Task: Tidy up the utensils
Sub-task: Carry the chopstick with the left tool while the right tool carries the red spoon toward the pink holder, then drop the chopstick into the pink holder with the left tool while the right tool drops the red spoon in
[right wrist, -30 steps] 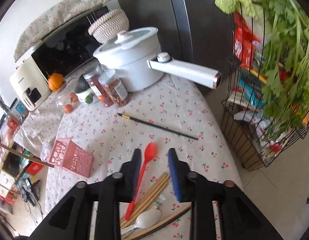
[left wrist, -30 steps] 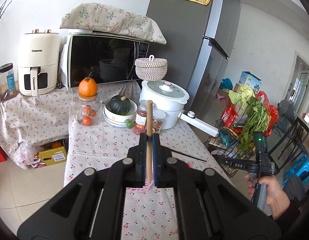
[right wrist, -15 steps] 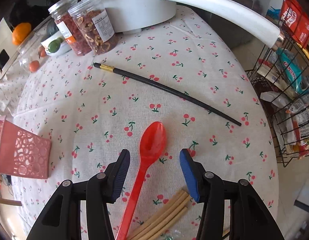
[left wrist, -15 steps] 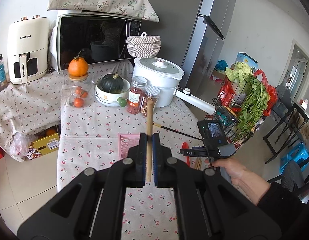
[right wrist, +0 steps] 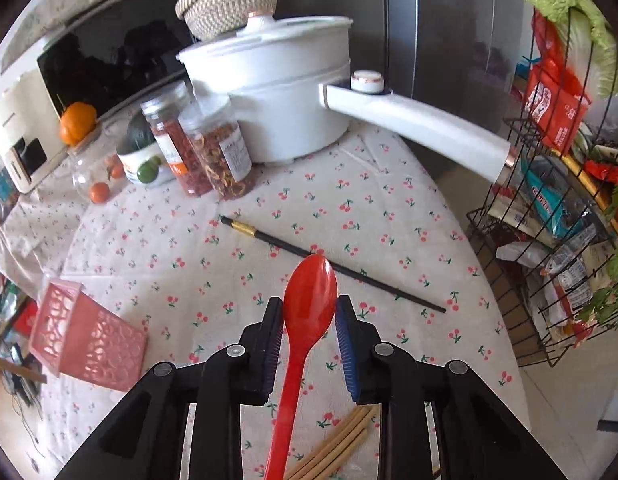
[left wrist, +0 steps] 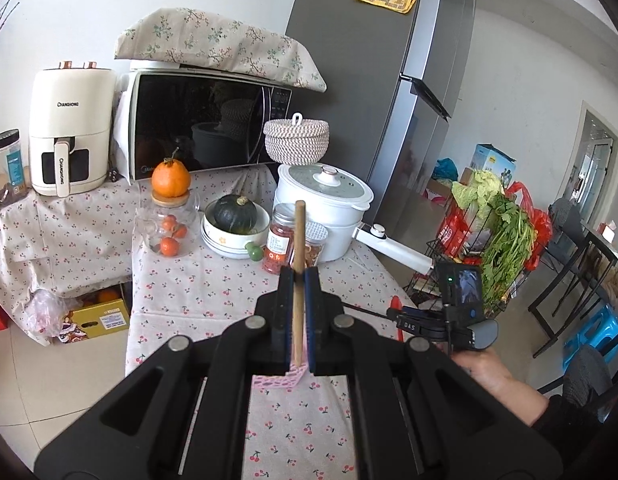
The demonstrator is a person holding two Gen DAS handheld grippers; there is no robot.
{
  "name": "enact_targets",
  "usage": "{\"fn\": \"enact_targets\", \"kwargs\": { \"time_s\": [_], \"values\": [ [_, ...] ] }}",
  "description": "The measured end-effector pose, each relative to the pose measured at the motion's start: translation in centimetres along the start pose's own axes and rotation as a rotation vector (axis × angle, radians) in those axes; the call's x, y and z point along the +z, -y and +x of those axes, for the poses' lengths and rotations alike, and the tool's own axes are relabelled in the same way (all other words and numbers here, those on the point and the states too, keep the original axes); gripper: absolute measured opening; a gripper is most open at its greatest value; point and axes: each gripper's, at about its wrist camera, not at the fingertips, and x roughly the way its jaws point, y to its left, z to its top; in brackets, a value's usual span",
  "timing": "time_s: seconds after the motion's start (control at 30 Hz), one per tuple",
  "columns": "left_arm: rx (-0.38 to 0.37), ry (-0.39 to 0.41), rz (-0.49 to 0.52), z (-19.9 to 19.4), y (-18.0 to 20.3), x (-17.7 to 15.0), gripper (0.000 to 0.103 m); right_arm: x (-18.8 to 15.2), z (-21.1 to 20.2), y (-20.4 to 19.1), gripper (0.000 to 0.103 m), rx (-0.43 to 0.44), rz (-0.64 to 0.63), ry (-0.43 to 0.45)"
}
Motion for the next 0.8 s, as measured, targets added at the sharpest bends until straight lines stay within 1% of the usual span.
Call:
{"fn": "enact_targets", "kwargs": {
  "time_s": [0.1, 0.17, 0.2, 0.27, 0.37, 0.47, 0.6, 0.67, 0.73, 0.77, 0.8],
  "values": [
    [0.025, 0.046, 0.0, 0.6, -0.2, 0.6, 0.006, 0.6, -3.3, 0.0, 0.027, 0.026, 0.023, 0.094],
    [0.042, 0.051, 0.014, 1.5, -0.1, 0.7, 0.006, 0.7, -4.7, -0.3, 0.027, 0.046, 0.029, 0.13],
    [0.052, 0.041, 0.025, 2.1, -0.1, 0.7, 0.006, 0.7, -5.2, -0.4, 0.027, 0.055, 0.031, 0.144],
    [0.069, -0.011, 0.034, 3.7, -0.3, 0.6, 0.006, 0.7, -6.2, -0.8, 0.027, 0.069, 0.03, 0.17],
    [0.047, -0.131, 0.003, 6.6, -1.3, 0.2, 0.006, 0.5, -7.2, -1.7, 0.027, 0.085, 0.015, 0.211],
    [0.033, -0.234, -0.028, 9.5, -2.4, -0.3, 0.006, 0.6, -8.0, -2.8, 0.027, 0.103, 0.002, 0.257],
    [0.026, -0.34, -0.048, 12.4, -3.3, -0.9, 0.006, 0.9, -9.0, -4.7, 0.027, 0.131, -0.024, 0.33],
    [0.031, -0.365, -0.037, 13.2, -3.4, -0.9, 0.006, 1.2, -9.4, -5.8, 0.027, 0.143, -0.042, 0.369],
    [0.037, -0.371, -0.03, 13.7, -3.5, -0.8, 0.007, 1.5, -9.6, -6.9, 0.027, 0.159, -0.053, 0.399],
    [0.038, -0.366, -0.033, 13.7, -3.6, -0.7, 0.01, 1.7, -9.6, -7.5, 0.027, 0.168, -0.055, 0.41],
    [0.036, -0.361, -0.038, 13.5, -3.6, -0.6, 0.015, 1.8, -9.6, -8.0, 0.027, 0.177, -0.056, 0.421]
  ]
}}
